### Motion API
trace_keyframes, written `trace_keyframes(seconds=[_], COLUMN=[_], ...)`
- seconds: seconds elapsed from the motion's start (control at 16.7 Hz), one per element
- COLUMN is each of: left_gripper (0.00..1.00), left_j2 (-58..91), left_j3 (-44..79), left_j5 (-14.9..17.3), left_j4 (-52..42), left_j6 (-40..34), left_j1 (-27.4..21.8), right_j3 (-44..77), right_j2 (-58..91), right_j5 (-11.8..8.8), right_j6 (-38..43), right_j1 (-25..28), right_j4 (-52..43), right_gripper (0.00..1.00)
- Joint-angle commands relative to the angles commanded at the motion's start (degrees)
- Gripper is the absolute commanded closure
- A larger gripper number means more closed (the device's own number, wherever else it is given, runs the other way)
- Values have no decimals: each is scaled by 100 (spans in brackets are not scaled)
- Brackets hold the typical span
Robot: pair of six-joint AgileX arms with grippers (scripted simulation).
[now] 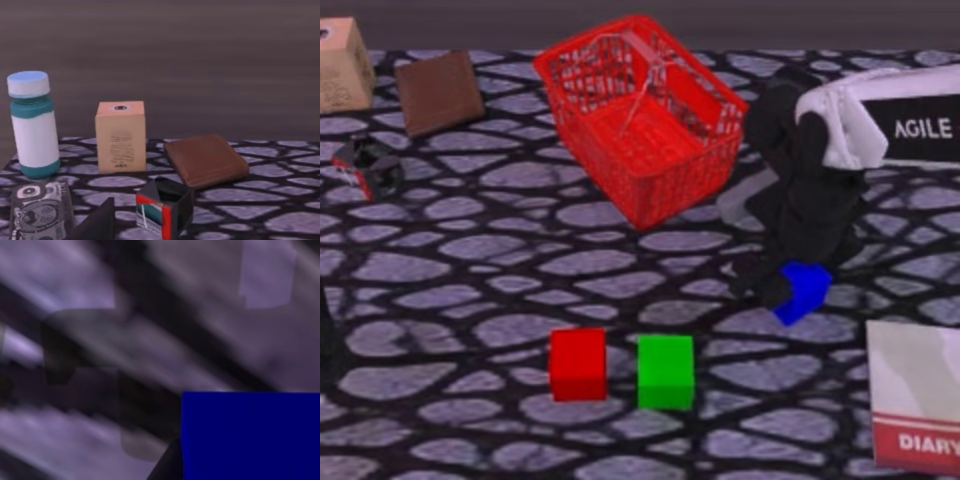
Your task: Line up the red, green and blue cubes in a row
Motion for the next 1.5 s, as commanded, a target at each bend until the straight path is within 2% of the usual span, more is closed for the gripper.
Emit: trace_keyframes(seconds=[0.36,0.72,1.08,1.26,1.5], left_gripper=[0,0,0,0,0], left_j2=[0,0,0,0,0], left_j3=[0,0,0,0,0], left_j5=[0,0,0,0,0], left_j4=[0,0,0,0,0], left_j6=[0,0,0,0,0], left_j1=[0,0,0,0,0], right_j3=[110,748,797,668,255], right_j2=[-174,-642,-691,-815,-1158], right_j5=[-26,-27,-29,-27,-13], right_j6=[8,-2,22,399,1611], right_j1=[17,57,40,152,489], right_j4=[-154,-1302,-1381,-1366,-1348], right_gripper=[100,100,100,100,100])
